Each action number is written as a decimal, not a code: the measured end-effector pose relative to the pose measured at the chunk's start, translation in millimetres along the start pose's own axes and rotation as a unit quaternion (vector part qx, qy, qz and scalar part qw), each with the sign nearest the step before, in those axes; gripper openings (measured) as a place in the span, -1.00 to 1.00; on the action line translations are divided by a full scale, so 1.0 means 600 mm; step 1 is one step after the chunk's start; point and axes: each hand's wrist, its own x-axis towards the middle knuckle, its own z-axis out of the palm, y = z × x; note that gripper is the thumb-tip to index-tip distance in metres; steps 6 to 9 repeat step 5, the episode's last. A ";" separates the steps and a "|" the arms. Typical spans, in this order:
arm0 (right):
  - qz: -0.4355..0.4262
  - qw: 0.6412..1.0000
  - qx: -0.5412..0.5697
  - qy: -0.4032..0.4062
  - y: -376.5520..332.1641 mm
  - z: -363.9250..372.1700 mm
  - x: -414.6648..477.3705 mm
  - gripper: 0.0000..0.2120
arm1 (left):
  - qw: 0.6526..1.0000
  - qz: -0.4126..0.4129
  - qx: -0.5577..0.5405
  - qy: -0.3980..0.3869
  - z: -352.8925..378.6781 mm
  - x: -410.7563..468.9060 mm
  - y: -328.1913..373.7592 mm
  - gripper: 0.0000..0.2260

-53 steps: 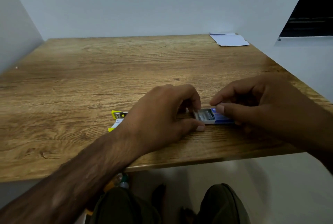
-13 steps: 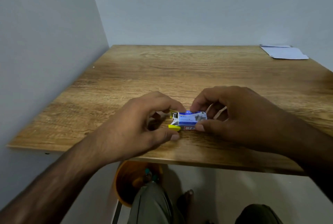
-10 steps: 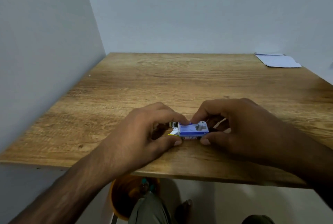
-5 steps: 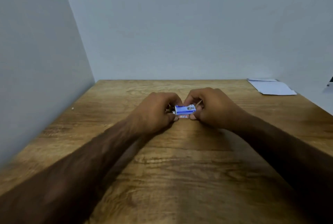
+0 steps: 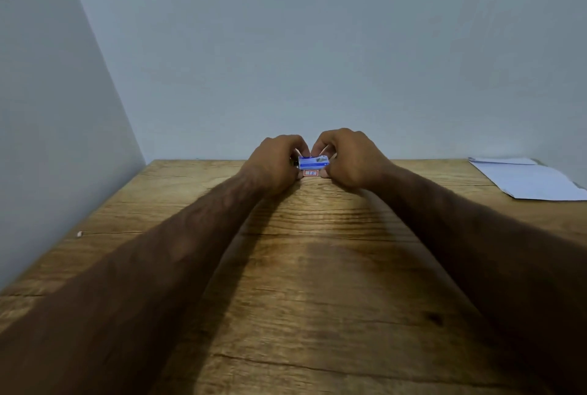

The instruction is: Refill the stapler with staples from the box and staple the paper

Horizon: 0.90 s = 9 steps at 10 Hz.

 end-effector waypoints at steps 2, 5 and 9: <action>0.010 1.000 -0.023 0.005 -0.004 -0.017 -0.020 -0.36 | 0.999 0.014 0.044 0.001 -0.024 -0.024 0.023 -0.40; -0.028 0.971 -0.213 0.107 -0.129 -0.196 -0.143 -0.19 | 0.958 0.095 0.242 0.124 -0.168 -0.116 0.145 -0.16; -0.028 0.971 -0.213 0.107 -0.129 -0.196 -0.143 -0.19 | 0.958 0.095 0.242 0.124 -0.168 -0.116 0.145 -0.16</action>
